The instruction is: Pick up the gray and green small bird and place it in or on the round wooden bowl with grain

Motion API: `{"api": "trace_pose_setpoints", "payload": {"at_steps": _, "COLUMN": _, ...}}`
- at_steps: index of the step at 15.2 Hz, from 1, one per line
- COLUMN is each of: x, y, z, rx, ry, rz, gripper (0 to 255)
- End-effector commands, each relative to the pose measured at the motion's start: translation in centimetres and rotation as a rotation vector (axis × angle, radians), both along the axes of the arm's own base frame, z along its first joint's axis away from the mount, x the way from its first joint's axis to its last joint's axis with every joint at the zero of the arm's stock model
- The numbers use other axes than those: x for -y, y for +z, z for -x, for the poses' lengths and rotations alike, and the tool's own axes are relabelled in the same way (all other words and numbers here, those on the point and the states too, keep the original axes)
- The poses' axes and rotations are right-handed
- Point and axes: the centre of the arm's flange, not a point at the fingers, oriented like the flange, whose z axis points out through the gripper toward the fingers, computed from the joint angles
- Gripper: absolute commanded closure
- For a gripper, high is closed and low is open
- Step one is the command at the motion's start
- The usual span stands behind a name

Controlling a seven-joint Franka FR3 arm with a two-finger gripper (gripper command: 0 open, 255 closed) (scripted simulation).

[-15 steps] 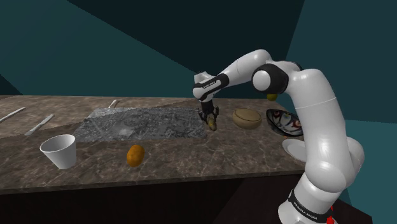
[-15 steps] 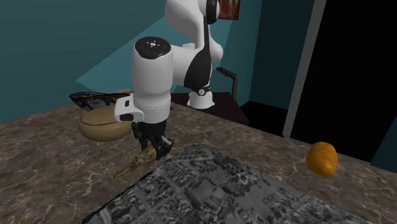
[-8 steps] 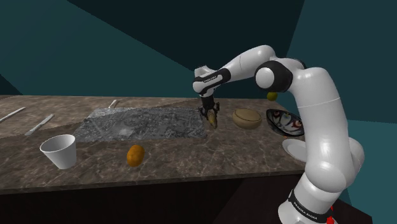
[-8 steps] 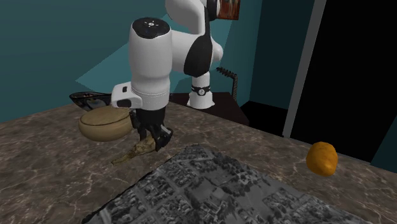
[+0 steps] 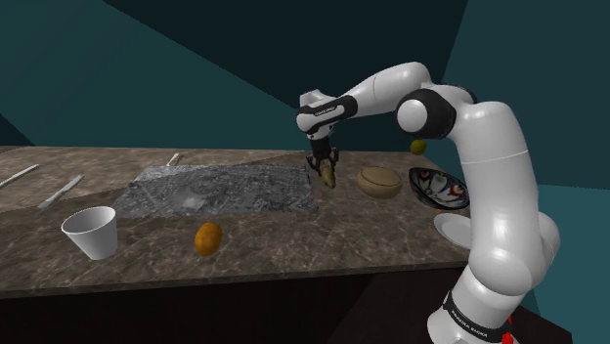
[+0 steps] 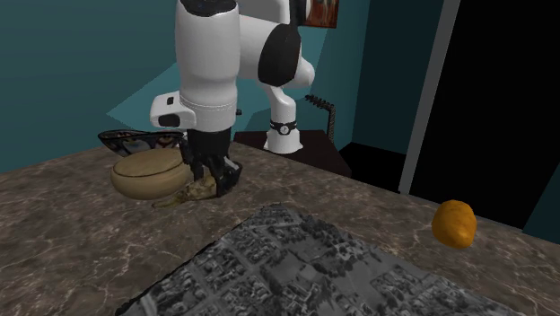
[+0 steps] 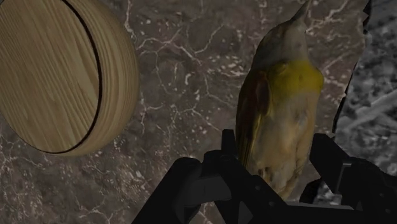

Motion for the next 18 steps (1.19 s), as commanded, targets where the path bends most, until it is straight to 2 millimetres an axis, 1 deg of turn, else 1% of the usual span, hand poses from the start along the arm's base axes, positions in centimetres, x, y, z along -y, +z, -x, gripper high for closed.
{"api": "trace_pose_setpoints", "payload": {"at_steps": 1, "x": -0.1, "y": 1.1, "z": 0.0, "rx": 0.000, "ry": 0.000, "rz": 0.000, "gripper": 255}}
{"api": "trace_pose_setpoints", "payload": {"at_steps": 17, "x": -0.1, "y": 9.5, "z": 0.0, "rx": 0.000, "ry": 0.000, "rz": 0.000, "gripper": 255}}
{"api": "trace_pose_setpoints", "payload": {"at_steps": 18, "x": 0.9, "y": 9.5, "z": 0.9, "rx": 0.000, "ry": 0.000, "rz": 0.000, "gripper": 255}}
